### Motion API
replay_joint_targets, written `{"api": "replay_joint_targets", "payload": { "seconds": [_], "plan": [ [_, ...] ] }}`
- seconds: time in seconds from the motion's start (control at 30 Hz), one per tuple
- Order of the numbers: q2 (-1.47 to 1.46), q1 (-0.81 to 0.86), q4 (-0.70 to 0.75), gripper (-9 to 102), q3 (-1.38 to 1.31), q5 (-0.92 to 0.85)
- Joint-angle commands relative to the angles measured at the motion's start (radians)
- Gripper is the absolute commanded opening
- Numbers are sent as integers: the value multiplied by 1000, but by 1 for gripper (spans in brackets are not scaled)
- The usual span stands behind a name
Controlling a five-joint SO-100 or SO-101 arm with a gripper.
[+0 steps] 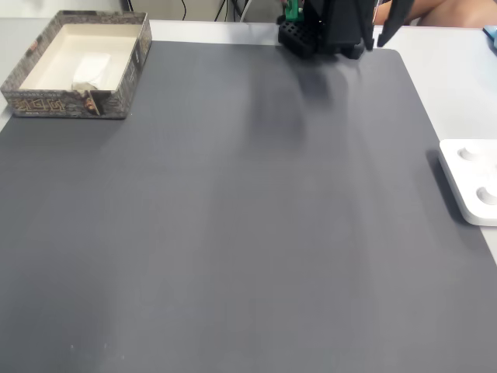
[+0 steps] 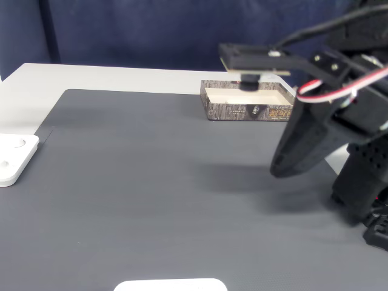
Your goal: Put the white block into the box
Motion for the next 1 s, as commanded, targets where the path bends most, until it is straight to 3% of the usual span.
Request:
{"api": "replay_joint_targets", "payload": {
  "seconds": [0.0, 0.33, 0.67, 0.87, 0.97],
  "plan": [
    [183, 6, -17, -2, 100, -6],
    [390, 63, -17, -2, 264, 29],
    [417, 106, -95, -2, 347, 74],
    [419, 107, -285, -2, 453, 98],
    [419, 127, -293, -2, 457, 114]
  ]
}}
